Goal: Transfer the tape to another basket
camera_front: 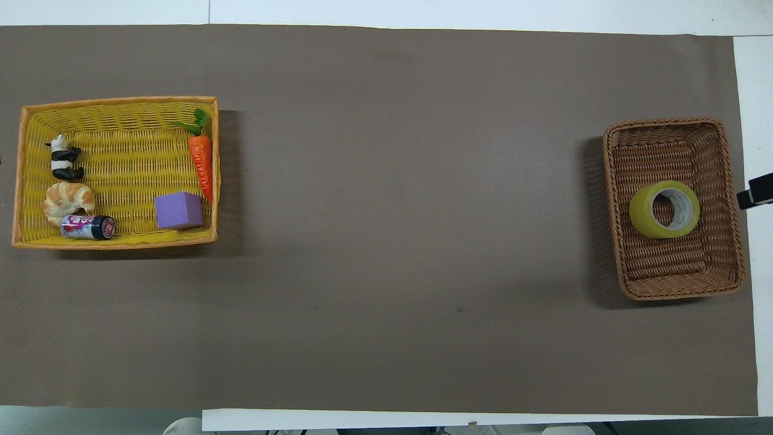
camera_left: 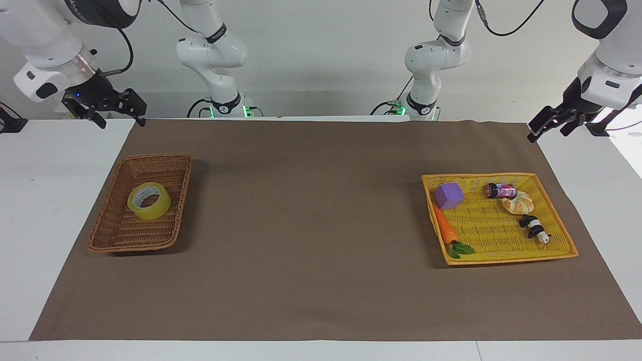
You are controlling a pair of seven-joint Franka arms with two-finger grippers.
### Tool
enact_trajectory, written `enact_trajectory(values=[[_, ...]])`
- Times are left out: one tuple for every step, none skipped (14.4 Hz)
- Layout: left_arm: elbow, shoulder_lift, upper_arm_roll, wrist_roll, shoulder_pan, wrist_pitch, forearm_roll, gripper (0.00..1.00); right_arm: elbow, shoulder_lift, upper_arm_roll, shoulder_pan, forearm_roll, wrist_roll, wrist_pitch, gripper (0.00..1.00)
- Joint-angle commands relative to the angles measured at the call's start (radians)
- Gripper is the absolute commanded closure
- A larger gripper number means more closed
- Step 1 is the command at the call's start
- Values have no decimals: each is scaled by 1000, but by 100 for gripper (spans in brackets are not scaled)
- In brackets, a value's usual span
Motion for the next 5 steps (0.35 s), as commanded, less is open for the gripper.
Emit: enact_trajectory(values=[[0,-14,-18,55,14,-32,17,0,41,33,8,-4,-18,35,-29,0],[0,-14,-17,82,14,-32,18,0,43,36,8,-4,-18,39,-29,0],[-1,-14,-17,98,16,-32,20,0,43,35,10,-4,-18,47,-29,0],[-1,-14,-17,104,13,-31,21,0,41,35,9,-4,-18,48,-29,0],[-3,-14,-17,112,8,-27,21,0,43,33,8,-4,-20,48,-29,0]])
